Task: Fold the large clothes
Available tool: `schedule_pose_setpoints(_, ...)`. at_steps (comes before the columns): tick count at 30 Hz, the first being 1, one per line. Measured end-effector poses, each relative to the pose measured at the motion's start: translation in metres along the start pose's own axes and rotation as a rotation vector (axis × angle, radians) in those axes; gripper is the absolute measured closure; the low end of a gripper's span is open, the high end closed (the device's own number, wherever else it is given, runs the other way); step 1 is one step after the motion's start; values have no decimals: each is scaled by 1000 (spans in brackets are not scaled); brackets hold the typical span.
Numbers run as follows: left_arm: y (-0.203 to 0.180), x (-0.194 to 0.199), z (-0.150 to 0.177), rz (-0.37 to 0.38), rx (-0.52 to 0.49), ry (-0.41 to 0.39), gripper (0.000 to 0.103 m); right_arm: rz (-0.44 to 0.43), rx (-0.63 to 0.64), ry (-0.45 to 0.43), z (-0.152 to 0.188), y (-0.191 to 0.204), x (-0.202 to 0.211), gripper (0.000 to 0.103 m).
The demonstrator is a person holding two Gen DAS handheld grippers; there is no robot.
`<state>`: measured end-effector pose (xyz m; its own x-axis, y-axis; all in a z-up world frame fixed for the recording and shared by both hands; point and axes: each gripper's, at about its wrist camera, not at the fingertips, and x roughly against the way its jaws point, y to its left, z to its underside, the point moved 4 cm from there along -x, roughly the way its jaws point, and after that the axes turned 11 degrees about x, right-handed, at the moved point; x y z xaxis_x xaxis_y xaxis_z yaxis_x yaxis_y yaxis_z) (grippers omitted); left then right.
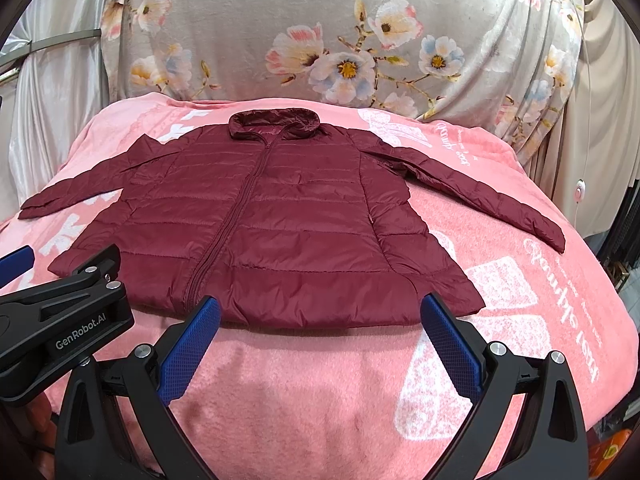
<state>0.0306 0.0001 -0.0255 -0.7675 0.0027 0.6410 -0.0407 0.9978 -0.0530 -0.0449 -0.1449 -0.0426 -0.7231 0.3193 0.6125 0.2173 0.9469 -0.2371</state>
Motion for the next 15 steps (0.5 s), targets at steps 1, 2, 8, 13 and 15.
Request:
schedule_pose_setpoints(1,0,0,0,0,0,-1,5,0,0,0,0,1,0,5)
schedule_pose_setpoints(2,0,0,0,-1,-1,-2,5,0,-1,0,0,0,0,5)
schedule_pose_setpoints(8,0,0,0,-2,-2,-1,5,-1,-1,2,-1,0,2,5)
schedule_pose_setpoints(13,0,-1,0,-6,-3,2,5,-2,-6,9,3,8,-7,5)
schedule_pose_setpoints(15,1,-1,-1,-8,-3,2,5,-6,-16,14,3,3,-10,5)
